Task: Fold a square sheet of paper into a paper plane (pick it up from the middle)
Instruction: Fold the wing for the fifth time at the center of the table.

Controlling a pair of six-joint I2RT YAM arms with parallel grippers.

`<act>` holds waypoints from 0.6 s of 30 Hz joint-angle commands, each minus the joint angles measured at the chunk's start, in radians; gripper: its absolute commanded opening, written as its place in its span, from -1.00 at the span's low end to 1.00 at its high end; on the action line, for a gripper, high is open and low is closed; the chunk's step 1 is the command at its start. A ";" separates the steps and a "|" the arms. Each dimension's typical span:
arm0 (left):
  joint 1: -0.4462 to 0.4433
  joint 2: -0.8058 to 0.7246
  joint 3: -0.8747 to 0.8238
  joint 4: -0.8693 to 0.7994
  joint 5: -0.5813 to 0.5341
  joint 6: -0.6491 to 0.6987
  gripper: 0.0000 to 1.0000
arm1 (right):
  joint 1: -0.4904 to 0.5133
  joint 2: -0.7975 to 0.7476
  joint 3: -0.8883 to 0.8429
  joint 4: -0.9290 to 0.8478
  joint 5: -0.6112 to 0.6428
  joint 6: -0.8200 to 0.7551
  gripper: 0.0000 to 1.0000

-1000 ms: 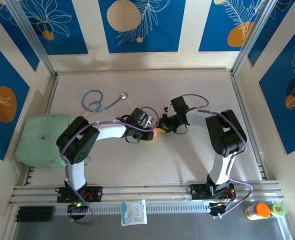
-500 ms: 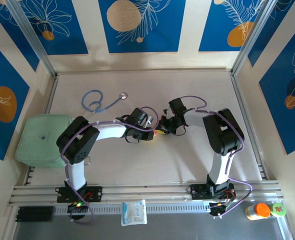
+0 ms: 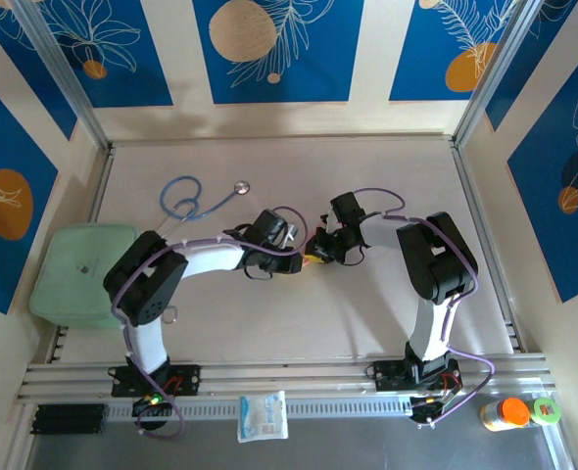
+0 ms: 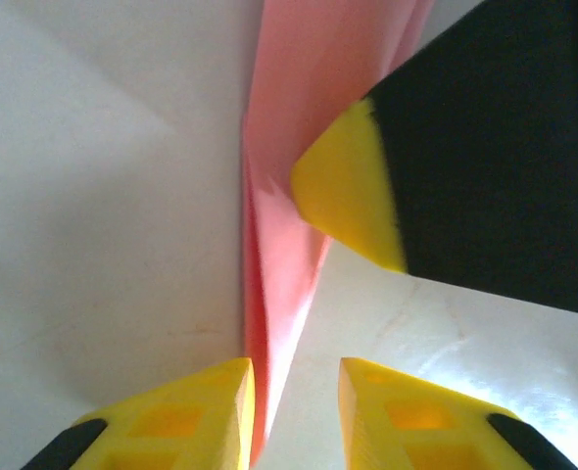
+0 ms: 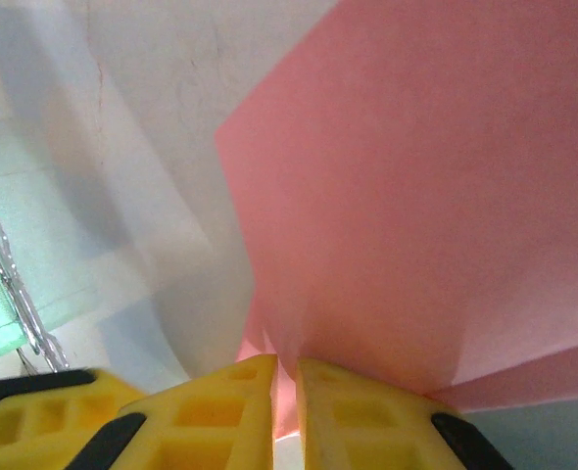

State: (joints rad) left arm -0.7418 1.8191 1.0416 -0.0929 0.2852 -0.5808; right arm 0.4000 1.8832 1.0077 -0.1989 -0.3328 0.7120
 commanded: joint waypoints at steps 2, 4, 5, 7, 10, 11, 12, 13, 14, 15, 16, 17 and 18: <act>-0.007 -0.072 -0.047 0.126 0.034 -0.124 -0.45 | -0.006 0.039 -0.001 -0.074 0.081 0.014 -0.67; -0.012 -0.054 -0.065 0.217 0.083 -0.183 -0.51 | -0.007 0.042 -0.001 -0.080 0.083 0.018 -0.68; -0.015 -0.037 -0.067 0.248 0.101 -0.206 -0.55 | -0.007 0.043 0.000 -0.081 0.084 0.020 -0.68; -0.015 -0.001 -0.064 0.271 0.116 -0.230 -0.64 | -0.007 0.048 0.003 -0.086 0.086 0.022 -0.68; -0.015 0.028 -0.062 0.271 0.100 -0.235 -0.76 | -0.007 0.049 0.005 -0.092 0.090 0.021 -0.69; -0.015 0.033 -0.059 0.259 0.086 -0.228 -0.79 | -0.009 0.048 0.005 -0.093 0.091 0.021 -0.69; -0.015 0.037 -0.055 0.245 0.075 -0.221 -0.81 | -0.008 0.048 0.005 -0.094 0.090 0.021 -0.70; -0.013 0.041 -0.052 0.231 0.060 -0.213 -0.84 | -0.009 0.048 0.006 -0.094 0.090 0.019 -0.70; -0.014 0.044 -0.048 0.223 0.048 -0.205 -0.86 | -0.009 0.048 0.005 -0.096 0.090 0.020 -0.71; -0.014 0.048 -0.045 0.214 0.041 -0.200 -0.87 | -0.009 0.048 0.005 -0.096 0.090 0.020 -0.71; -0.012 0.052 -0.042 0.204 0.031 -0.197 -0.89 | -0.008 0.048 0.006 -0.097 0.092 0.020 -0.71; -0.013 0.054 -0.043 0.205 0.022 -0.195 -0.90 | -0.010 0.048 0.005 -0.097 0.091 0.020 -0.72; -0.012 0.057 -0.043 0.204 0.020 -0.197 -0.91 | -0.009 0.048 0.005 -0.097 0.092 0.019 -0.72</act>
State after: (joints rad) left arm -0.7509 1.8565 0.9905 0.1303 0.3347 -0.7845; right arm 0.4000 1.8889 1.0210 -0.2222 -0.3210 0.7258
